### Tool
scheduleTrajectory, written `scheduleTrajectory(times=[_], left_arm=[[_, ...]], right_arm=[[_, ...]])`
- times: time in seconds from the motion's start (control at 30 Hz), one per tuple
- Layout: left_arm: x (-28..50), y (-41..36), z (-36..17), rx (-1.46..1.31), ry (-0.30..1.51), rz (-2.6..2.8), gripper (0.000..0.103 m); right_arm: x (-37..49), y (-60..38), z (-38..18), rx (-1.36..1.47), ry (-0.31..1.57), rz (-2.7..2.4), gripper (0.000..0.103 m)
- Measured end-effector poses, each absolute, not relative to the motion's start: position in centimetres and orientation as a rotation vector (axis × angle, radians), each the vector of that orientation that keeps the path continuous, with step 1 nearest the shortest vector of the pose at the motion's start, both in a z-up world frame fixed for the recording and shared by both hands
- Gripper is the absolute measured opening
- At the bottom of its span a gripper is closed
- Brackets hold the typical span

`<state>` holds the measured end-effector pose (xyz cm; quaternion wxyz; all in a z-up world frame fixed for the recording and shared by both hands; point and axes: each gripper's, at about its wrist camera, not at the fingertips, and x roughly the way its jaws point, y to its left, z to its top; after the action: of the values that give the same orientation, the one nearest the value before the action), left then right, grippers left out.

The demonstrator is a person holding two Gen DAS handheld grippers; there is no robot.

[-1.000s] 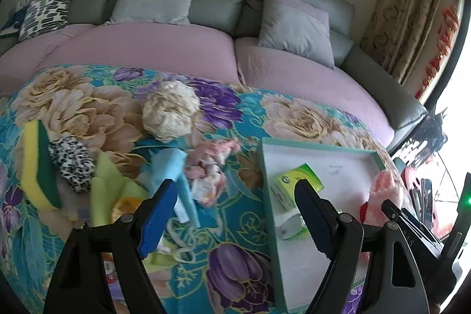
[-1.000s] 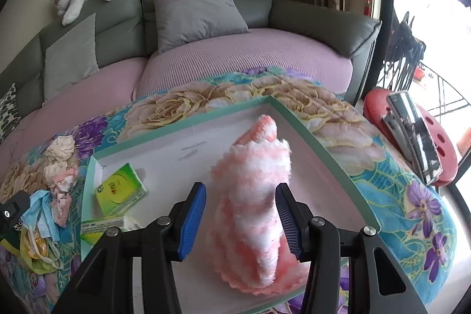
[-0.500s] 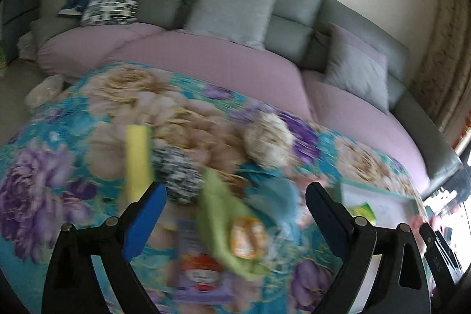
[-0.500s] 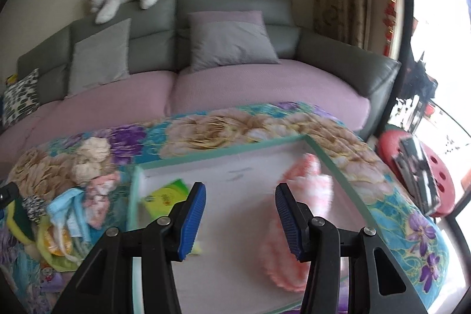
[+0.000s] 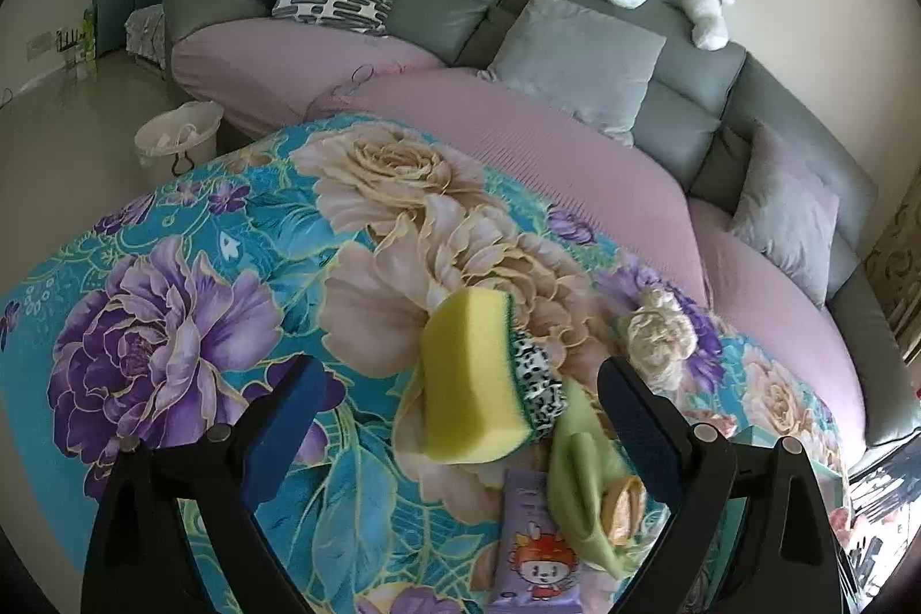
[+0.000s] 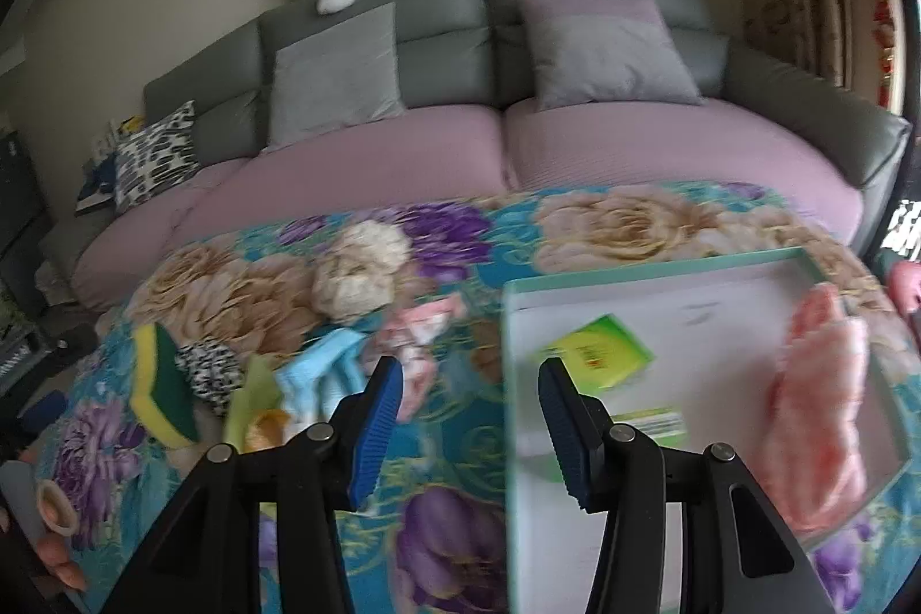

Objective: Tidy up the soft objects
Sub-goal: 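Grasp the yellow-green sponge with the left tool while the right tool grasps the blue mask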

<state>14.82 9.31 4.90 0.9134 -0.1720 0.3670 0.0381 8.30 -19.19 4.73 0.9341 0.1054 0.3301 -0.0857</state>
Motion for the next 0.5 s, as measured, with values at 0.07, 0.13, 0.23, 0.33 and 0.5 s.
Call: scheduleTrajectory(times=[0.07, 0.13, 0.23, 0.33, 0.5], left_arm=[[15.3, 9.4, 4.3, -0.347, 0.777, 0.084, 0.096], [15.7, 9.2, 3.8, -0.348, 0.792, 0.075, 0.096], [16.3, 8.7, 3.2, -0.338, 0.812, 0.058, 0.096], [16.9, 8.2, 2.6, -0.331, 0.829, 0.047, 0.096], [18.1, 7.5, 1.6, -0.329, 0.848, 0.038, 0.096]], right_arm=[[8.9, -18.2, 4.3, 0.226, 0.684, -0.153, 0.053], [9.6, -17.6, 3.9, 0.251, 0.690, -0.128, 0.053], [10.4, -16.5, 3.5, 0.276, 0.703, -0.094, 0.053], [11.3, -15.6, 3.0, 0.275, 0.715, -0.077, 0.053], [12.6, -14.4, 1.9, 0.278, 0.749, -0.041, 0.053]])
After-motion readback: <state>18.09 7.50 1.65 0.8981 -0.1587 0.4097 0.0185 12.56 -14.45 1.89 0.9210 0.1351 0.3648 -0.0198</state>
